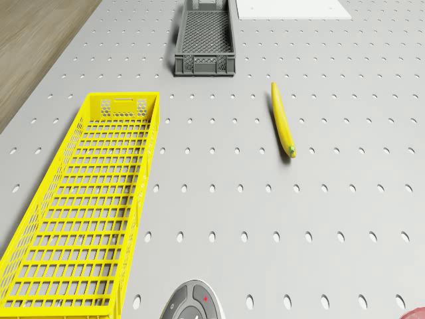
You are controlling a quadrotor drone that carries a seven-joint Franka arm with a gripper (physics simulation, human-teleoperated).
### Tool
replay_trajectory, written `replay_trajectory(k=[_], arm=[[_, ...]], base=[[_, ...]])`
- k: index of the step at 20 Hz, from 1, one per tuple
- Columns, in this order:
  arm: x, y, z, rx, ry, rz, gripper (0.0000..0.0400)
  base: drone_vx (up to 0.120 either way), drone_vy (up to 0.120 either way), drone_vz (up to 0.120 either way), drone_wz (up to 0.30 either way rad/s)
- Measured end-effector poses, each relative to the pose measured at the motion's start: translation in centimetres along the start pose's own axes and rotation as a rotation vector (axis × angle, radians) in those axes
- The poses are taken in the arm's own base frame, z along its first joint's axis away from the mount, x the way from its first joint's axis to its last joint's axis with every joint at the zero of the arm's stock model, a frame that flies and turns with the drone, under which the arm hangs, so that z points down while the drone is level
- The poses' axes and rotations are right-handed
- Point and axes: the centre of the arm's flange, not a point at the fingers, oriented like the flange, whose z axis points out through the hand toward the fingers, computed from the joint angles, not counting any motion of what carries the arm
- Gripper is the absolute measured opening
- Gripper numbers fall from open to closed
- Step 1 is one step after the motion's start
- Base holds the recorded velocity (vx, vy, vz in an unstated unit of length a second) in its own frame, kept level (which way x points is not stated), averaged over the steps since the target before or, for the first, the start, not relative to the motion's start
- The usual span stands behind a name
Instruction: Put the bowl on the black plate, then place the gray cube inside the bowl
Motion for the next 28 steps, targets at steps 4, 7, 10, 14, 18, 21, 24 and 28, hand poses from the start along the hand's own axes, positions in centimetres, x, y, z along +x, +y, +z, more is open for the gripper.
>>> replay_trajectory(k=[4,7,10,14,18,21,24,28], arm=[[-0.1,-0.1,1.1,0.000,0.000,0.000,0.0250],[0.1,0.1,1.6,0.000,0.000,0.000,0.0250],[0.2,0.2,2.2,0.000,0.000,0.000,0.0250],[0.2,0.2,3.4,0.000,0.000,0.000,0.0250],[0.2,0.2,4.2,0.000,0.000,0.000,0.0329],[0.2,0.2,3.7,0.000,0.000,0.000,0.0367],[0.3,0.3,2.8,0.000,0.000,0.000,0.0384],[0.3,0.3,2.1,0.000,0.000,0.000,0.0393]], base=[[0.000,0.000,0.000,0.000],[0.000,0.000,0.000,0.000],[0.000,0.000,0.000,0.000],[0.000,0.000,0.000,0.000],[0.000,0.000,0.000,0.000],[0.000,0.000,0.000,0.000],[0.000,0.000,0.000,0.000],[0.000,0.000,0.000,0.000]])
